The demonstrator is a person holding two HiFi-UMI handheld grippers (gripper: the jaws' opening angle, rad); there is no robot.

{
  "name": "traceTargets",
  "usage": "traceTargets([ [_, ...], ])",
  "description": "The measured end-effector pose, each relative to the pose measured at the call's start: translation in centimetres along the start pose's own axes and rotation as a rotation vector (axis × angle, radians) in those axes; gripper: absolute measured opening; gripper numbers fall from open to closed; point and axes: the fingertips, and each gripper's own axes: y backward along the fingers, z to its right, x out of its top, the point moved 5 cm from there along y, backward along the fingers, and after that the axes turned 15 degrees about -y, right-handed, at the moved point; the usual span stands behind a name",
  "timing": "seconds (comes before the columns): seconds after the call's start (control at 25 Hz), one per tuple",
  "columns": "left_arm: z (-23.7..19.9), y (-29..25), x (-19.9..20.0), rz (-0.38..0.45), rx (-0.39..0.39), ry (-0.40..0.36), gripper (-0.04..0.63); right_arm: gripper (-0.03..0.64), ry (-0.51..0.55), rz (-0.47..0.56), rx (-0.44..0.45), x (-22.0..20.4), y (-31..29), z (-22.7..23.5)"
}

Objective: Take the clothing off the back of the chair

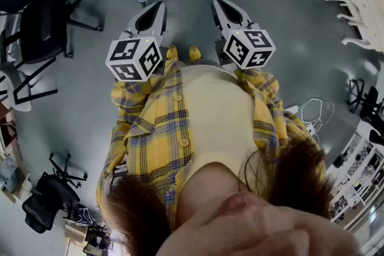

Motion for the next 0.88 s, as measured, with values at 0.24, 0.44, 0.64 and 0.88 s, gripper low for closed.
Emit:
traceTargets([
  [0.24, -2.0, 1.1, -1.0, -0.006, 0.022, 0.009, 0.003, 0.014, -0.013, 0.013, 0.003, -0.6, -1.1, -1.1],
  [0.44, -4.0, 2.0, -1.6, -0.022, 0.021, 0.027, 0.003, 0.015, -0.047, 0.013, 0.031, -1.4, -2.6, -2.6],
  [0.64, -6.5, 2.5, -1.9, -0.029, 0.015, 0.003, 0.003, 0.015, -0.048, 0.004, 0.019, -2.3, -4.2, -4.1],
  [0.88, -7.4, 1.7, -2.5, -0.055, -0.021, -0.004, 0.003, 0.015, -0.057, 0.001, -0.015, -2.6, -4.9, -4.4],
])
